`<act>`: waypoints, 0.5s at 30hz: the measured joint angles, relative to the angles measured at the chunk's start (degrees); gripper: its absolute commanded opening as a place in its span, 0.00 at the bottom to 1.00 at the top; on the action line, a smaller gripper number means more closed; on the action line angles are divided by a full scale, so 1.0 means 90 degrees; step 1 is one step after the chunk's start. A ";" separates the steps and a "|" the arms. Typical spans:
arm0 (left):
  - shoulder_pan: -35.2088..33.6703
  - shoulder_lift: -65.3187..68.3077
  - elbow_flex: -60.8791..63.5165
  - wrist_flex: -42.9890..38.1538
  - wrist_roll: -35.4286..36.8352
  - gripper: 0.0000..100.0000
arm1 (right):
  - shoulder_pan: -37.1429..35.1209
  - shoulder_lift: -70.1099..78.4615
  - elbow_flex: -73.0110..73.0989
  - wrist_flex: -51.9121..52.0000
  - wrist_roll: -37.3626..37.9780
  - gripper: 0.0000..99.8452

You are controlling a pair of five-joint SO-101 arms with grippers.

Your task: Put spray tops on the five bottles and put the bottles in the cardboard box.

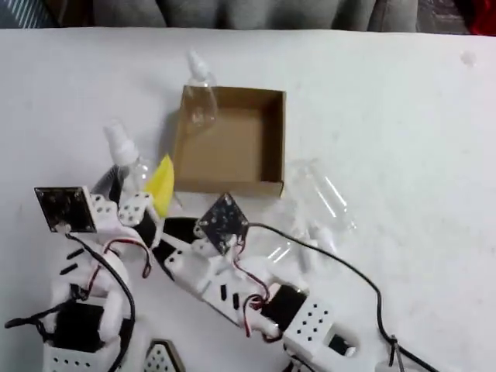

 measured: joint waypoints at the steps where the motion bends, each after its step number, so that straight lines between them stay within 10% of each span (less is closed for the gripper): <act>1: 0.0000 -0.0078 0.0000 0.0000 0.0000 0.02 | 0.0029 0.0000 0.0000 0.0000 -0.0010 0.02; 15: 0.0264 -0.1114 0.0479 -0.0156 0.0000 0.02 | 0.0254 0.0010 0.0020 0.0195 -0.0039 0.02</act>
